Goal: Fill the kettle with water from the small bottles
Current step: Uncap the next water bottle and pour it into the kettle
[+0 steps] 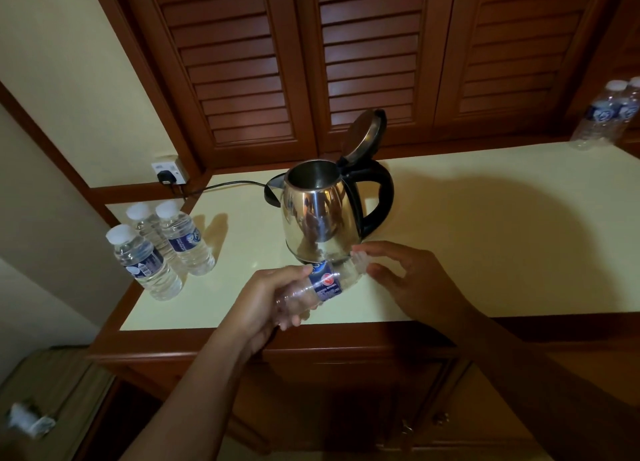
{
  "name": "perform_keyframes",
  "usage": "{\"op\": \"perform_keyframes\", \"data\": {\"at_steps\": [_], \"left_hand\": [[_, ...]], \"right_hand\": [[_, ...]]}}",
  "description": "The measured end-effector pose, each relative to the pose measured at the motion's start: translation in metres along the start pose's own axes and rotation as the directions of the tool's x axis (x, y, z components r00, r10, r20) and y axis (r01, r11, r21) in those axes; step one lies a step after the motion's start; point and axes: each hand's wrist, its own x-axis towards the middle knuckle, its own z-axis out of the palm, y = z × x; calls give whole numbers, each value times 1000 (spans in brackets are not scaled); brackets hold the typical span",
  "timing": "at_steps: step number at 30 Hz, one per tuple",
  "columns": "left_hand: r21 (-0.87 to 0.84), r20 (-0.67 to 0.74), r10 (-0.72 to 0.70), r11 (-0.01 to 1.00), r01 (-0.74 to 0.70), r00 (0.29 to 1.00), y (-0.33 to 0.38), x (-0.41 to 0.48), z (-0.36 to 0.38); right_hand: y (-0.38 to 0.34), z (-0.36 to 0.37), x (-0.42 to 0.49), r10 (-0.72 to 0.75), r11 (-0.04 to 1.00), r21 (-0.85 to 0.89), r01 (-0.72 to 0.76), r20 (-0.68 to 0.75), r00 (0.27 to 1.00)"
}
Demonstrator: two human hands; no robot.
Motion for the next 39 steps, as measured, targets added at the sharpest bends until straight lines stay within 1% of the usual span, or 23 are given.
{"op": "perform_keyframes", "data": {"at_steps": [2, 4, 7, 10, 12, 14, 16, 18, 20, 21, 22, 23, 25, 26, 27, 28, 29, 31, 32, 34, 35, 36, 39], "left_hand": [[-89, 93, -105, 990, 113, 990, 5, 0, -5], [-158, 220, -169, 966, 206, 961, 8, 3, -11], [-195, 372, -219, 932, 306, 902, 10, 8, -13], [-179, 483, -249, 910, 373, 839, 14, 5, -7], [-172, 536, -240, 908, 383, 810, 19, 1, -1], [-209, 506, -205, 913, 350, 838, 25, -4, 5], [-240, 389, -127, 942, 233, 913, 30, -10, 11], [-167, 235, -1, 985, 42, 972, 35, -17, 18], [37, 60, 217, 975, -220, 974, 33, -21, 26], [169, -6, 357, 921, -351, 934, 32, -22, 30], [322, -42, 501, 826, -464, 864, 28, -22, 31], [494, -26, 637, 678, -544, 771, 25, -22, 32], [764, 112, 804, 306, -568, 584, 14, -18, 30], [820, 157, 833, 189, -540, 530, 10, -17, 29], [846, 170, 846, 138, -514, 506, 7, -15, 29], [860, 166, 851, 124, -496, 499, 4, -15, 29], [862, 148, 846, 144, -486, 513, 2, -15, 29], [841, 79, 794, 271, -468, 603, 1, -17, 32], [805, 39, 738, 376, -458, 674, 2, -19, 33], [625, -19, 548, 659, -418, 836, 7, -23, 39], [498, -18, 435, 785, -369, 900, 9, -24, 41], [396, 2, 349, 860, -321, 937, 9, -24, 41], [303, 54, 228, 924, -234, 972, 8, -21, 37]], "right_hand": [[-5, -1, 0, -89, 991, -105, 87, -12, 996], [-9, -2, 4, -228, 951, -214, 222, -6, 974], [-18, -6, 13, -446, 848, -324, 420, -6, 895], [-31, -9, 19, -587, 774, -353, 525, -90, 805], [-41, -8, 21, -632, 752, -347, 560, -141, 762], [-51, -9, 26, -620, 763, -363, 535, -174, 765], [-54, -12, 29, -546, 815, -351, 461, -199, 814], [-56, -13, 29, -372, 911, -268, 312, -212, 904], [-56, -10, 27, -86, 990, -126, 61, -208, 974], [-58, -10, 27, 79, 995, -42, -89, -189, 979], [-57, -11, 27, 214, 977, 17, -214, -157, 964], [-55, -13, 26, 319, 948, 32, -317, -107, 942], [-44, -15, 25, 425, 904, -55, -423, 19, 905], [-40, -16, 25, 451, 891, -76, -447, 47, 891], [-39, -15, 27, 471, 882, -69, -467, 63, 880], [-40, -14, 29, 480, 877, -52, -477, 84, 873], [-43, -14, 31, 483, 876, -39, -481, 87, 871], [-47, -14, 33, 432, 902, -16, -432, 26, 901], [-48, -15, 33, 380, 924, -29, -381, -17, 925], [-47, -19, 31, 273, 959, -59, -278, -75, 959], [-47, -22, 31, 250, 966, -49, -254, -78, 965], [-47, -26, 31, 231, 972, -23, -233, -67, 971], [-47, -34, 33, 134, 987, 90, -134, 11, 991]]}}
